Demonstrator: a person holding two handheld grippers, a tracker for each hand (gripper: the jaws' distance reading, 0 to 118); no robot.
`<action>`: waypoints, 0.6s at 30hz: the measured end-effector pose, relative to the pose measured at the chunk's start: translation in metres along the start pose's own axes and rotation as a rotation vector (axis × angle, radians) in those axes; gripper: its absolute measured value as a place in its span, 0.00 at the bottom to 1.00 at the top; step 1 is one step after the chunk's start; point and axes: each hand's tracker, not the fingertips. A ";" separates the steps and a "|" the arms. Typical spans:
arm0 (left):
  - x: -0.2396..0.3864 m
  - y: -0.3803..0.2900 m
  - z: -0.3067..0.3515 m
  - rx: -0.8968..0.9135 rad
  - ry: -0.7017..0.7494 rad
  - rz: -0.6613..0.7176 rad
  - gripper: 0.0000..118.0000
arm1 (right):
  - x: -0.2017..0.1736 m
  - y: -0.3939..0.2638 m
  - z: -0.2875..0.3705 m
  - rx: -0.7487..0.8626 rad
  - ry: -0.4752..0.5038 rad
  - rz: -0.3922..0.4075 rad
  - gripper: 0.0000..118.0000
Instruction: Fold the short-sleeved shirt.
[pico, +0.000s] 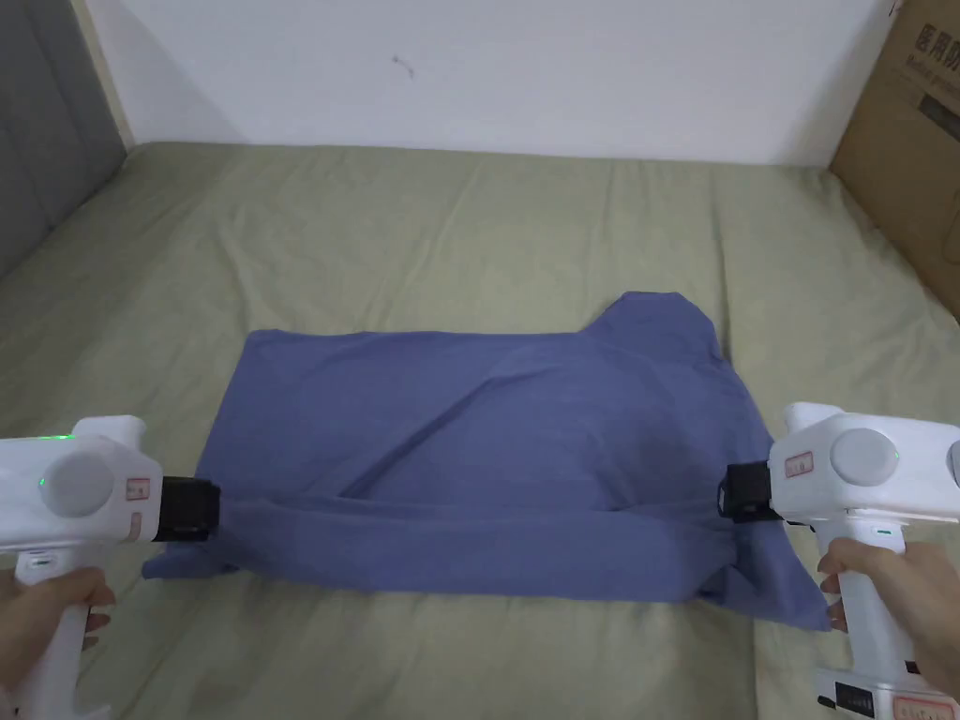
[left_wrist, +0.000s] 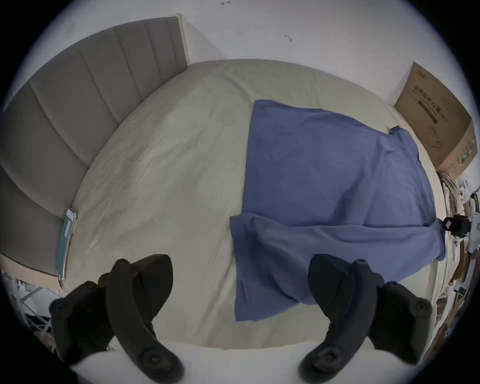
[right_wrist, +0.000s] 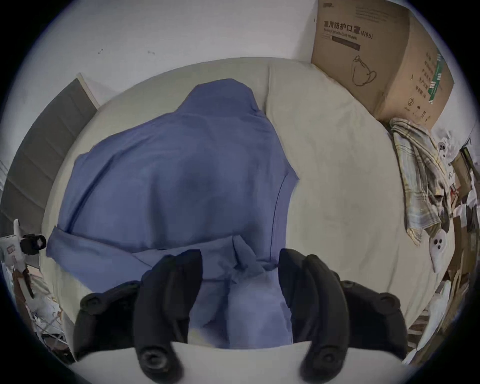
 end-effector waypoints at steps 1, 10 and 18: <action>-0.001 -0.003 0.002 0.001 -0.003 0.002 0.90 | 0.001 -0.003 0.003 0.005 0.012 -0.005 0.56; -0.002 -0.058 0.057 0.087 -0.048 0.002 0.00 | -0.013 -0.043 0.059 0.125 0.031 0.069 0.01; -0.001 -0.082 0.056 0.076 -0.050 0.014 0.08 | -0.023 -0.087 0.046 0.067 0.094 0.034 0.01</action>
